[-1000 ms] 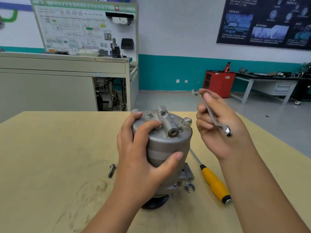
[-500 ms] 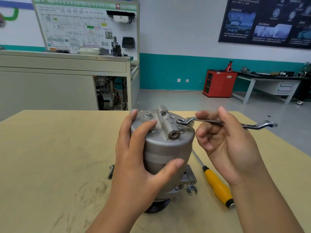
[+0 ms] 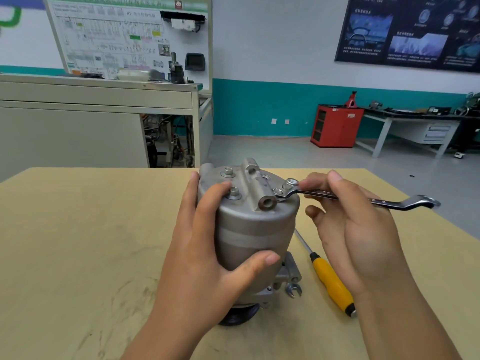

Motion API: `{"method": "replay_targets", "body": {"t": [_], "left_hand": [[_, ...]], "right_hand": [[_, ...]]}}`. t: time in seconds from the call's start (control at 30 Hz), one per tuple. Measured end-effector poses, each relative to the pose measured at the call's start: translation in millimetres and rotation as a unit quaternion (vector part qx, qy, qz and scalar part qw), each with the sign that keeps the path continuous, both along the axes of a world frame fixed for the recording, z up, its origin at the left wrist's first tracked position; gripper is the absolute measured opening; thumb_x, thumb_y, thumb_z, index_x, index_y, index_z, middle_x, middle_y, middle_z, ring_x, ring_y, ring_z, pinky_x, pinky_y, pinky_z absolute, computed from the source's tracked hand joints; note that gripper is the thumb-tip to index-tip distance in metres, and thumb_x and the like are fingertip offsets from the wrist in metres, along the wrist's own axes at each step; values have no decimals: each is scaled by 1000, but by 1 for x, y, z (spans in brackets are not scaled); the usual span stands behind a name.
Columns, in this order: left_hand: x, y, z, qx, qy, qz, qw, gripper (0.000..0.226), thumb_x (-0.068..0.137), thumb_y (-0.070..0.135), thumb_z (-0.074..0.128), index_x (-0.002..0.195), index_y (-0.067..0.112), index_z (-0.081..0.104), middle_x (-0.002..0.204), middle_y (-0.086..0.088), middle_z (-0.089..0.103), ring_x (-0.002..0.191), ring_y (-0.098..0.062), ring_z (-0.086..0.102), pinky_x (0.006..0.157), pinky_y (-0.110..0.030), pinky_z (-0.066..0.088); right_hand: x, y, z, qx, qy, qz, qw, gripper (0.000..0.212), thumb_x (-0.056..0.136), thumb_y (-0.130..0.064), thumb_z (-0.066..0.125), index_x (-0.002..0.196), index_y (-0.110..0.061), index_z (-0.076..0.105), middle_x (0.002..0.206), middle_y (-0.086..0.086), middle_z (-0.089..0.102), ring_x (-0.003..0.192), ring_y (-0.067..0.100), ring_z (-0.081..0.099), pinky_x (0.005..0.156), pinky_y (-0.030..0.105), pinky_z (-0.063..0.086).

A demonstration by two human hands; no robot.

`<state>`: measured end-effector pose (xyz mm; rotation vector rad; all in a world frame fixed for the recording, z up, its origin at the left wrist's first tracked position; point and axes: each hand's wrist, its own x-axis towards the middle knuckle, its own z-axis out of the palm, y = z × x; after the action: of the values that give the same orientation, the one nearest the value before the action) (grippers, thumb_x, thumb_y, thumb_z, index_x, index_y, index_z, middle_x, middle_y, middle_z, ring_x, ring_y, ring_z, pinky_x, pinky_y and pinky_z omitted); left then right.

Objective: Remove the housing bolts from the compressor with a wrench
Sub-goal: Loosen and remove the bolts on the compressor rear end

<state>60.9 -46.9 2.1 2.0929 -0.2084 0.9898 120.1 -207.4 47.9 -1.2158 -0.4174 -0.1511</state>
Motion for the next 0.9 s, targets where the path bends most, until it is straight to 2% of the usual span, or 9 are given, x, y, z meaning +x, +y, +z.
{"method": "replay_targets", "body": {"t": [0.1,0.17,0.3,0.4,0.47,0.57,0.77,0.83,0.9], "left_hand": [[1,1,0,-7,-11,2,1000,77,58,69,64,123,67,25,156,10,23,136,14,19,95,5,17],[2,1,-1,-13,-28,7,1000,75,57,65,67,123,64,30,154,11,26,135,12,25,95,4,20],[3,1,-1,-28,-47,5,999,75,57,61,70,123,60,36,152,10,30,134,12,27,97,3,22],[3,1,-1,-26,-42,1,999,77,56,66,69,124,60,34,152,11,28,136,10,25,98,2,21],[4,1,0,-25,-38,2,999,78,55,69,68,123,60,33,152,12,27,136,11,25,97,2,21],[5,1,1,-22,-42,8,999,76,56,70,68,123,60,34,152,12,28,136,9,26,98,1,23],[5,-5,0,-11,-54,43,998,74,59,68,66,124,49,36,153,7,29,138,2,27,102,-2,22],[4,-7,1,-12,-46,50,998,73,58,70,65,122,51,34,153,7,29,138,1,27,102,-2,23],[3,-7,4,-23,-33,46,998,70,56,72,64,117,58,34,151,10,28,135,6,27,101,-1,22]], "right_hand": [[3,3,-3,26,21,-51,998,15,90,-19,53,77,-14,59,61,-8,56,62,7,50,64,27,36],[3,6,-4,72,21,-54,996,18,86,-27,57,74,-13,53,51,-6,47,52,9,42,59,25,35],[-3,9,-7,139,-14,-6,990,26,64,-44,65,61,-18,65,51,-2,51,50,10,49,53,20,44],[-5,11,-14,163,-48,-9,985,41,81,-49,48,65,-18,71,55,0,61,54,10,57,54,17,47],[-5,14,-14,166,-54,-39,984,51,89,-49,36,65,-20,69,54,2,62,52,13,56,51,16,44],[-2,19,-9,149,-20,-106,983,60,101,-35,31,54,-21,65,46,4,56,42,15,49,43,15,37],[11,18,5,154,72,-90,981,63,99,-22,30,43,-18,58,39,6,47,33,15,38,35,15,28],[13,15,5,166,84,-68,980,58,99,-22,30,49,-15,58,42,6,48,37,15,40,38,18,31],[11,13,5,192,92,-56,975,56,101,-24,32,54,-12,59,50,3,53,47,14,48,47,24,41]]}}
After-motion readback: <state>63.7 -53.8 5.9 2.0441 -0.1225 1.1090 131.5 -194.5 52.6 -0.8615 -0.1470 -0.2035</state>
